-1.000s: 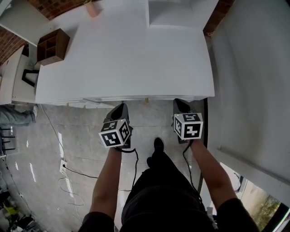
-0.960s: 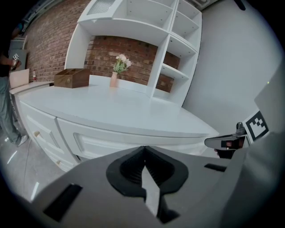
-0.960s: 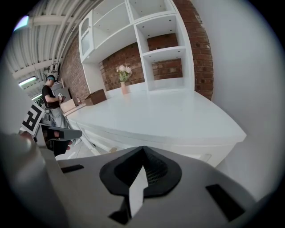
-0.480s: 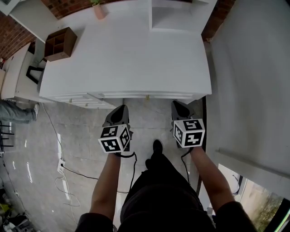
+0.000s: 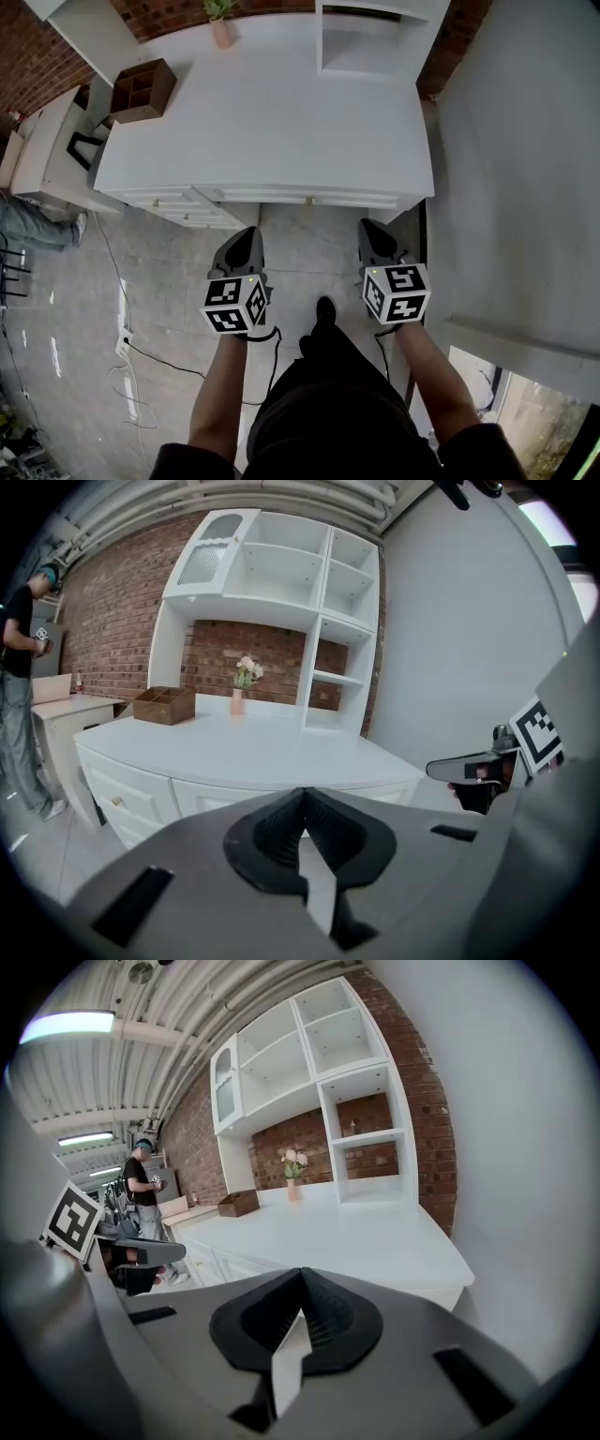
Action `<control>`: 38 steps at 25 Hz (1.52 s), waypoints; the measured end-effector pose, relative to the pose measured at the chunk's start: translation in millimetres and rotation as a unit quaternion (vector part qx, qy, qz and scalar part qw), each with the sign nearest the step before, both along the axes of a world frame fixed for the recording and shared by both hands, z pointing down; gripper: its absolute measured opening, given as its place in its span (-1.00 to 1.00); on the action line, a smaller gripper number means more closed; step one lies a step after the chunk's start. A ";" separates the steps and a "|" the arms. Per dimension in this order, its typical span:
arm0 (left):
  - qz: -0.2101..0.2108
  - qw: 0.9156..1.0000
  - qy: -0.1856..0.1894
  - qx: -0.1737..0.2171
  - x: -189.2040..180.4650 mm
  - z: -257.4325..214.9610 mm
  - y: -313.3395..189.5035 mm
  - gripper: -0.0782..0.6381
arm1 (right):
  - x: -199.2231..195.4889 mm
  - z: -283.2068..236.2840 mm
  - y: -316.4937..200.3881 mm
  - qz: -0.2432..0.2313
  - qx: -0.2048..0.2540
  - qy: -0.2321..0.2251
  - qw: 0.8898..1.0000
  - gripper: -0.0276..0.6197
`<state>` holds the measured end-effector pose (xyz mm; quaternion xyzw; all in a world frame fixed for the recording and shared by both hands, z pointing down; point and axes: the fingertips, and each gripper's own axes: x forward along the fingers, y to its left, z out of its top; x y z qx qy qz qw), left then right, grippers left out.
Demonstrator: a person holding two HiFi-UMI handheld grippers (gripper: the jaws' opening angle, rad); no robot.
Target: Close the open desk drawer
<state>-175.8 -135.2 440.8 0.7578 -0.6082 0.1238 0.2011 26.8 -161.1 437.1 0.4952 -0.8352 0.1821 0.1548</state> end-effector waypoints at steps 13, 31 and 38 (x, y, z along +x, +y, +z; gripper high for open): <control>-0.025 0.999 0.000 0.040 -0.7 -37.9 49.8 -0.75 | 7.4 -39.2 38.0 -0.013 0.035 -0.022 0.999 -0.90; -0.049 0.997 -0.020 0.061 -19.8 -56.0 69.1 -0.75 | -7.6 -54.0 48.5 -0.030 0.052 -0.028 0.998 -0.90; -0.055 0.996 -0.012 0.063 -17.7 -57.6 66.0 -0.76 | -4.1 -53.6 47.0 -0.033 0.054 -0.026 0.998 -0.90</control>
